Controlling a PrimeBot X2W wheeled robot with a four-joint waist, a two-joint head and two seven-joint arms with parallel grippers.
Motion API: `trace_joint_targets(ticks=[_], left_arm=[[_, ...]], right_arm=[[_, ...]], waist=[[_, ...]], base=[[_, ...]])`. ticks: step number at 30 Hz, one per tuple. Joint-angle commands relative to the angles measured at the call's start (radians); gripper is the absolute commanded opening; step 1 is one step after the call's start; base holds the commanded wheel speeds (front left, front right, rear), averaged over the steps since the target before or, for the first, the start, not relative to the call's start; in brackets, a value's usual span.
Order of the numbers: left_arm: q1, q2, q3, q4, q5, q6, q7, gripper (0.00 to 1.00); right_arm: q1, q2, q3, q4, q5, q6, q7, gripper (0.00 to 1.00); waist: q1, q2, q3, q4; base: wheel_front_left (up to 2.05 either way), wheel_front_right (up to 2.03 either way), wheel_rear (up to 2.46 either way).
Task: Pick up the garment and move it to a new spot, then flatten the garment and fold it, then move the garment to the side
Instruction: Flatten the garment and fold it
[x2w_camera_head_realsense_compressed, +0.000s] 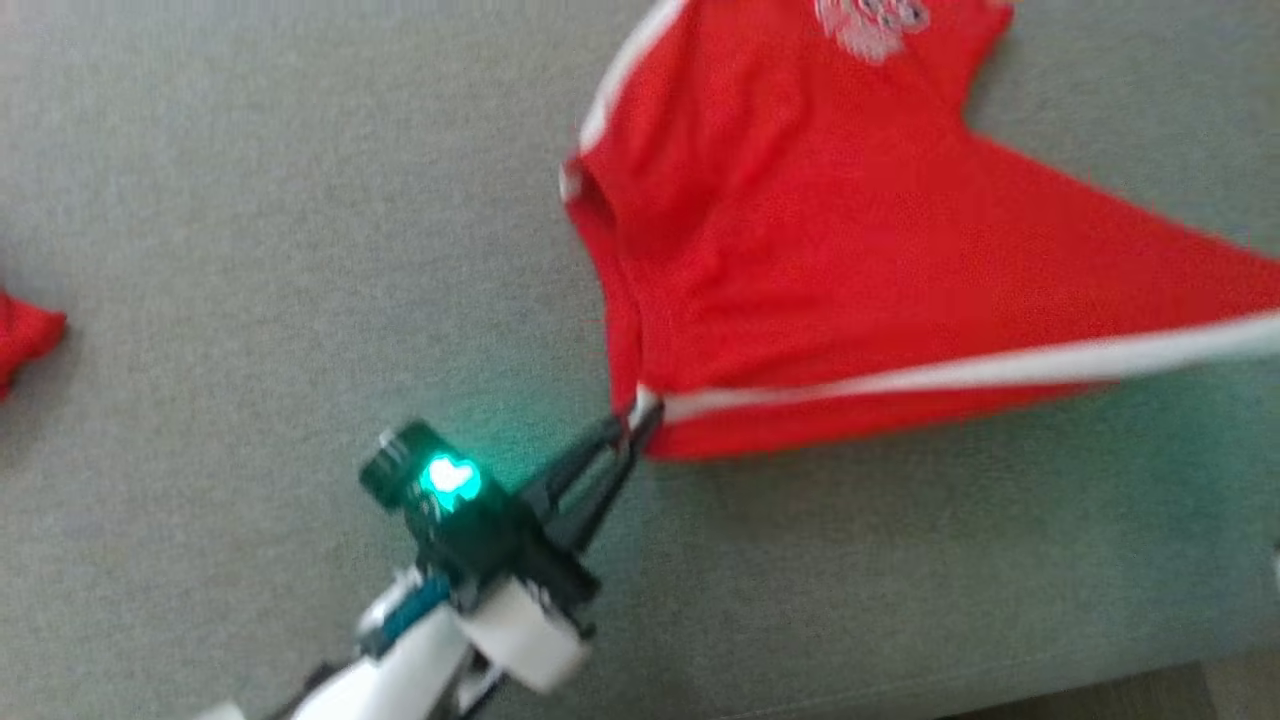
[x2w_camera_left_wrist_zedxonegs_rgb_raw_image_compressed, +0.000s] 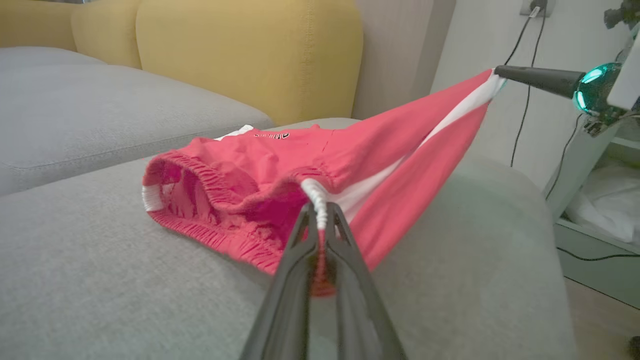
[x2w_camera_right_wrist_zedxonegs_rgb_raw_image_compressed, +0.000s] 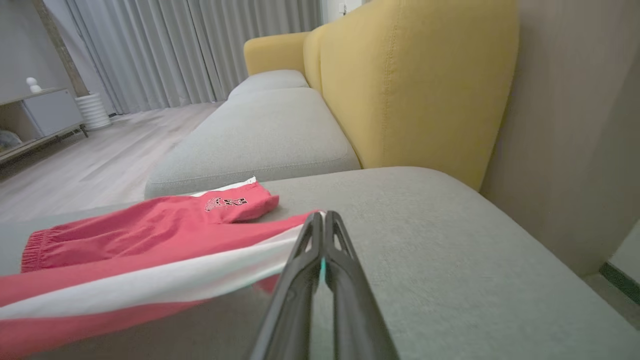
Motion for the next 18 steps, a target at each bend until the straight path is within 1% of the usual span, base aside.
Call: trace_joint_targets(ticks=[1, 3, 5, 8, 10, 13, 18], left_arm=[[0.024, 0.028, 0.027, -0.054, 0.008, 0.002, -0.001, 0.0], [0.069, 0.041, 0.023, -0.082, 0.007, 0.002, -0.001, 0.0], [0.098, 0.041, 0.034, -0.112, -0.006, 0.002, -0.001, 0.0], [0.085, 0.027, 0.035, -0.145, -0.013, 0.002, -0.001, 0.0], [0.043, 0.01, 0.023, -0.151, -0.018, 0.002, -0.001, 0.0], [-0.042, -0.029, 0.011, -0.135, -0.033, 0.002, -0.001, 0.0], [-0.178, -0.101, 0.026, -0.065, -0.067, 0.002, -0.001, 0.0]], right_arm=[[0.06, -0.026, -0.041, -0.088, 0.002, -0.001, 0.02, 0.0], [0.126, -0.005, -0.091, -0.158, -0.006, -0.001, 0.051, 0.0], [0.159, 0.02, -0.136, -0.211, 0.0, -0.001, 0.091, 0.0], [0.145, 0.025, -0.186, -0.242, -0.013, -0.001, 0.146, 0.0], [0.1, 0.023, -0.199, -0.231, -0.033, -0.001, 0.19, 0.0], [-0.003, 0.0, -0.188, -0.188, -0.072, -0.001, 0.25, 0.0], [-0.21, -0.073, -0.127, -0.08, -0.112, -0.001, 0.335, 0.0]], waist=[[0.0004, -0.0001, -0.029, -0.012], [0.0004, -0.0001, -0.035, -0.01], [0.0004, -0.0001, -0.036, -0.006], [0.0004, -0.0001, -0.023, 0.015], [0.0004, -0.0001, -0.006, 0.035], [0.0004, -0.0001, 0.021, 0.066], [0.0004, -0.0001, 0.065, 0.111]], base=[[0.0, 0.0, 0.0], [0.0, 0.0, 0.0], [0.0, 0.0, 0.0], [0.0, 0.0, 0.0], [0.0, 0.0, 0.0], [0.0, 0.0, 0.0], [0.0, 0.0, 0.0]])
